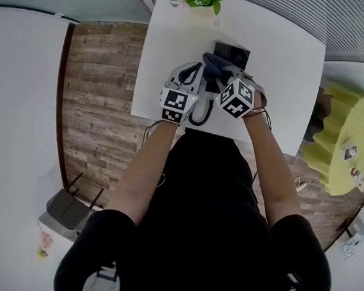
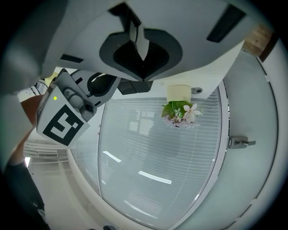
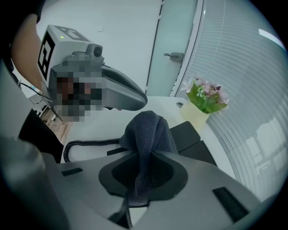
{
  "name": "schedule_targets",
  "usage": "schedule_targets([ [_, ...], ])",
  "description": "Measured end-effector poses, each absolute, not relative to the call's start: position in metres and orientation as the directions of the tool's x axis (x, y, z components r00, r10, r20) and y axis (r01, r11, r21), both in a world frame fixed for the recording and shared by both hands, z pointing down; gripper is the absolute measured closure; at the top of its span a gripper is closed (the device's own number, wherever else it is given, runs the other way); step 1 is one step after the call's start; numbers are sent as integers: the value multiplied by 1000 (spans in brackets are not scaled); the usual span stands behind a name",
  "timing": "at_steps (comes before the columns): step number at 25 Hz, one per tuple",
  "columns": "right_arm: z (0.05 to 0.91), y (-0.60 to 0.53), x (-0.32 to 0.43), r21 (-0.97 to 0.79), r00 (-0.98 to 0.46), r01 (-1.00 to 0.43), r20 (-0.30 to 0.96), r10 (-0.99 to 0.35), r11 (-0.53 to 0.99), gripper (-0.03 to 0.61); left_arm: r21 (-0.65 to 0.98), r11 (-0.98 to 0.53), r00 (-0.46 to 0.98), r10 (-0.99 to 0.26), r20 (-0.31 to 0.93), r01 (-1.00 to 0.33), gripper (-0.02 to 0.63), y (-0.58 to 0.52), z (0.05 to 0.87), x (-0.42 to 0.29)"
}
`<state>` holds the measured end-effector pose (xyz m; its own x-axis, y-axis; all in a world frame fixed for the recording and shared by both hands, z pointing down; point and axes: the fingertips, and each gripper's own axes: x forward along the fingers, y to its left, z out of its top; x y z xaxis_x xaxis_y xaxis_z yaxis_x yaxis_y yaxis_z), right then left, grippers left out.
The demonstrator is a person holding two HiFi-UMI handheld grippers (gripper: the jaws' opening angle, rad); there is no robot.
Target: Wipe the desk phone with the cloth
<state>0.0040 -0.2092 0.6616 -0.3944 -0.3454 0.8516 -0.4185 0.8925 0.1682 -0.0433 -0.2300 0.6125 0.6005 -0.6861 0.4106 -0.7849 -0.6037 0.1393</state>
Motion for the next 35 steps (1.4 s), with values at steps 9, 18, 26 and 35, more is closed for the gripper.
schedule_targets([
  [9,682,-165,-3,116,-411,-388,866,-284,914,515,161,-592,593,-672,443,-790,604,-204,629,-46],
  [18,691,-127,-7,63,-406,-359,888,-216,931,515,202,-588,611,-665,430,-783,604,-190,621,-51],
  [26,557,-154,28,-27,-611,-657,605,-511,753,515,160,-693,702,-642,308,-703,604,-174,525,-38],
  [35,396,-145,72,-84,-723,-682,227,-652,727,515,78,-777,777,-610,154,-625,604,-149,400,-4],
])
